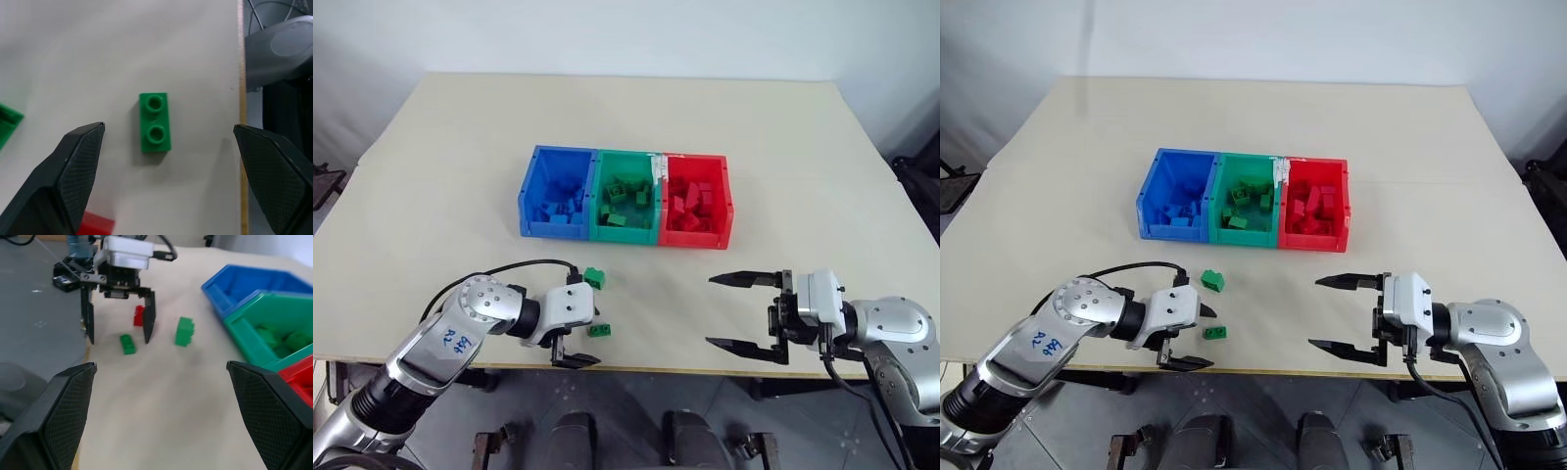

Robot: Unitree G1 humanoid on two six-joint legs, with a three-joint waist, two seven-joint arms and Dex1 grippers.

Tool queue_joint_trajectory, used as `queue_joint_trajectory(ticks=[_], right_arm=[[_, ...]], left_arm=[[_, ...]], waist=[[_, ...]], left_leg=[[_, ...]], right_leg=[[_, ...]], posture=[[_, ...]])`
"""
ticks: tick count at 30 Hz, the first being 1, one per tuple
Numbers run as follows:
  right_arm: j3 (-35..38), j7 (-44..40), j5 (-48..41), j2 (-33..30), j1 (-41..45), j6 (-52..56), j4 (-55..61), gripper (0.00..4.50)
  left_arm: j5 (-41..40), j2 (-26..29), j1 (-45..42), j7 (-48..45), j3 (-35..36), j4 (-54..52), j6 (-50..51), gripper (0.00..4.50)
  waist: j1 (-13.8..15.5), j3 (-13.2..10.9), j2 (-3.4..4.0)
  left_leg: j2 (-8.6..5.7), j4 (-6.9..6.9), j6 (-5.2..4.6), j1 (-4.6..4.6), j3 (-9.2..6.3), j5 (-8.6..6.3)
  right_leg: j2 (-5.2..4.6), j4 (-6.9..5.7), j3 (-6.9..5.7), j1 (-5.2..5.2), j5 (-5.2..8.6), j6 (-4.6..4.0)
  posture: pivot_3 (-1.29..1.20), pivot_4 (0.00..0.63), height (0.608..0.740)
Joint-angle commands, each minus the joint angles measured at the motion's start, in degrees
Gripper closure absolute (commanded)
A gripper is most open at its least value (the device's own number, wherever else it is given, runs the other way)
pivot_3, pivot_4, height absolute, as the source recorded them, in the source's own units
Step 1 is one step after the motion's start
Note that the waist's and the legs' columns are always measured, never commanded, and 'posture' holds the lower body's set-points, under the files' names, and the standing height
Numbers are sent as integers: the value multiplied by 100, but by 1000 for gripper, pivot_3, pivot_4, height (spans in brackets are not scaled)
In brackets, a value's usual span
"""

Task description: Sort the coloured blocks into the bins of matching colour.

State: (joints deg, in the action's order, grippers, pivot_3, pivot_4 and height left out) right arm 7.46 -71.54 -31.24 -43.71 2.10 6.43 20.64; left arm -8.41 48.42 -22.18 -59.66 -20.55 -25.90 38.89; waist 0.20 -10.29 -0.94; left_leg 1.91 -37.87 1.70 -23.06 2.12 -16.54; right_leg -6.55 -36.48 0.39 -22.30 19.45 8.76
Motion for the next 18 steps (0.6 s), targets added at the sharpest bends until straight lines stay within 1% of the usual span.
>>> queue_joint_trajectory(ticks=[1, 4, 9, 12, 13, 14, 18], right_arm=[[283, -210, -145, -197, -185, -131, 107, 17], [463, -289, -152, -293, -346, -186, -4, 0], [645, -334, -54, -374, -664, -319, -104, 0], [665, -226, -65, -357, -662, -314, -85, 0], [664, -197, -69, -356, -650, -310, -84, 0], [664, -179, -71, -360, -646, -306, -84, 0], [738, -62, -85, -358, -701, -282, -71, 0]], left_arm=[[132, -34, -158, -25, -138, 151, -21, 195], [159, -117, -243, -17, -244, 210, -5, 886], [275, -82, -144, -45, -329, 272, -73, 2532], [304, -61, -99, -62, -327, 298, -126, 3434], [305, -65, -92, -65, -320, 316, -139, 3814], [304, -72, -89, -67, -315, 329, -149, 4049], [117, -243, -95, -71, -156, 426, -280, 4057]], waist=[[3, 0, 0], [5, 0, 0], [2, 0, 0], [-12, 0, 1], [-14, 0, 1], [-14, 0, 1], [-12, 0, 1]], left_leg=[[-1, -1, 0, 0, -2, 0], [0, -6, -18, 1, -3, -10], [0, -8, -19, 4, -4, -11], [0, -8, -19, 8, -4, -11], [0, -8, -19, 10, -4, -11], [0, -8, -19, 12, -5, -11], [0, -7, -24, 35, -6, -14]], right_leg=[[0, 1, 0, 3, 0, 0], [0, 0, -1, 5, 0, 0], [1, 0, -1, 10, 0, 1], [1, 0, -1, 13, 0, 1], [1, 0, -1, 15, 0, 1], [1, 0, -1, 17, 0, 1], [1, 8, -2, 43, 0, 1]], posture=[[0, 150, 740], [0, 150, 740], [0, 150, 740], [0, 150, 740], [0, 150, 740], [0, 150, 740], [0, 150, 740]])
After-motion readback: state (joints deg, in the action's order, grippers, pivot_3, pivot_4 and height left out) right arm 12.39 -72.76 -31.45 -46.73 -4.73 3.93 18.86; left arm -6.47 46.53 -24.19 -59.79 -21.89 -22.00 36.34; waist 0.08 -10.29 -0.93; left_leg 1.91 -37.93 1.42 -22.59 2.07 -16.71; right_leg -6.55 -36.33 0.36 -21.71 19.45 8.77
